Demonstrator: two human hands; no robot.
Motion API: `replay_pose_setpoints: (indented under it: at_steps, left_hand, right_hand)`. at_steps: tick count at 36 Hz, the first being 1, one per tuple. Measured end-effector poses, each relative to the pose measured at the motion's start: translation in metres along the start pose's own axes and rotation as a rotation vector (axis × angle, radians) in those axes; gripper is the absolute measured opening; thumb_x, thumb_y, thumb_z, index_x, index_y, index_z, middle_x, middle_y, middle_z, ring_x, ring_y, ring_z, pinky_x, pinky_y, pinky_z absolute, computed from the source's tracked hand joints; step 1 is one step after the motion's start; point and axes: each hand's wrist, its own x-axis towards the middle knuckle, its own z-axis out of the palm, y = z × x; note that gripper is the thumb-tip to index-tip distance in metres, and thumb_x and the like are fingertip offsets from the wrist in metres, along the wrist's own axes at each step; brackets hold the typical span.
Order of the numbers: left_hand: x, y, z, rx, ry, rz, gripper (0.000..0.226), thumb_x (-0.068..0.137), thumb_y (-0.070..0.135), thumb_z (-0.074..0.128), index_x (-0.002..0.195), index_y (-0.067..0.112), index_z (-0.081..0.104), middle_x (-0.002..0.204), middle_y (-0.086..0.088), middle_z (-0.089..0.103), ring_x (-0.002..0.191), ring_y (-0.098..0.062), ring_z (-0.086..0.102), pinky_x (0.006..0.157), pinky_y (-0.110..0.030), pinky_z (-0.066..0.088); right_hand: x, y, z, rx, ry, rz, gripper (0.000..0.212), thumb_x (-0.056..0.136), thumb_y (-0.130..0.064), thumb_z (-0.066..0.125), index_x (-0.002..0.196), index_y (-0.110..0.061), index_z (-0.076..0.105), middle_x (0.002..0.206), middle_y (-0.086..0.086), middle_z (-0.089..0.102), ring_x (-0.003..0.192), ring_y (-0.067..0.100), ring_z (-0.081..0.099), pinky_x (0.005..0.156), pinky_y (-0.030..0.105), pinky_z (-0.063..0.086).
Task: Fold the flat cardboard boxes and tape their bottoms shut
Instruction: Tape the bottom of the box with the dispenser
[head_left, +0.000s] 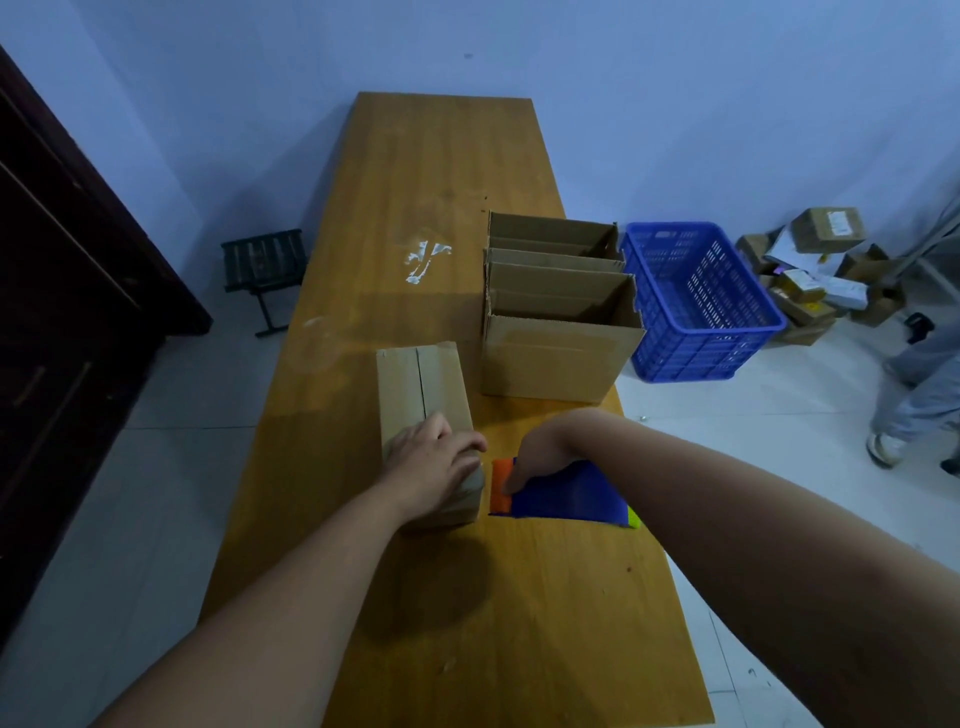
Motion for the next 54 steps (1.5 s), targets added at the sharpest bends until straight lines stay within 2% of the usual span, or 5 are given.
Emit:
replay_pose_setpoints:
  at_steps: [18, 25, 34, 47, 54]
  left_hand:
    - [-0.001, -0.001, 0.0, -0.063, -0.021, -0.067, 0.027, 0.099, 0.041, 0.037, 0.122, 0.041, 0.05, 0.101, 0.005, 0.035, 0.1, -0.014, 0.035, 0.085, -0.029, 0.029]
    - [0.002, 0.012, -0.002, -0.129, -0.026, -0.17, 0.028, 0.097, 0.05, 0.032, 0.111, 0.038, 0.053, 0.103, 0.003, 0.038, 0.104, -0.02, 0.039, 0.091, -0.037, 0.043]
    - [0.008, 0.037, 0.006, -0.035, 0.095, -0.343, 0.016, 0.082, 0.045, 0.062, 0.09, 0.038, 0.05, 0.105, 0.003, 0.04, 0.109, -0.022, 0.039, 0.093, -0.036, 0.034]
    - [0.008, 0.044, 0.02, 0.022, 0.201, -0.37, 0.022, 0.083, 0.037, 0.064, 0.091, 0.035, 0.044, 0.106, 0.003, 0.034, 0.111, -0.02, 0.034, 0.1, -0.035, 0.028]
    - [0.009, 0.043, 0.024, -0.013, 0.241, -0.402, 0.021, 0.081, 0.034, 0.066, 0.088, 0.036, 0.047, 0.102, 0.005, 0.033, 0.11, -0.02, 0.034, 0.1, -0.035, 0.031]
  right_hand:
    - [0.03, 0.029, 0.061, -0.372, 0.348, 0.212, 0.029, 0.091, -0.025, 0.054, 0.117, -0.013, 0.057, 0.108, 0.009, 0.059, 0.101, 0.028, 0.058, 0.087, 0.037, 0.048]
    - [0.045, 0.055, 0.088, 0.015, 0.639, 0.254, 0.043, 0.098, -0.037, 0.041, 0.134, -0.015, 0.037, 0.121, 0.008, 0.056, 0.106, 0.028, 0.058, 0.081, 0.036, 0.046]
    - [0.061, 0.059, 0.112, -0.047, 0.767, 0.177, 0.06, 0.1, -0.051, 0.029, 0.146, -0.015, 0.016, 0.134, 0.009, 0.045, 0.101, 0.026, 0.061, 0.066, 0.03, 0.049]
    - [0.075, 0.052, 0.121, -0.049, 0.766, 0.12, 0.066, 0.098, -0.057, 0.026, 0.148, -0.018, 0.01, 0.145, 0.014, 0.034, 0.116, 0.034, 0.053, 0.085, 0.039, 0.047]
    - [0.076, 0.047, 0.116, -0.061, 0.776, 0.16, 0.056, 0.101, -0.049, 0.029, 0.148, -0.024, 0.011, 0.157, 0.014, 0.007, 0.142, 0.038, 0.012, 0.109, 0.05, 0.019]
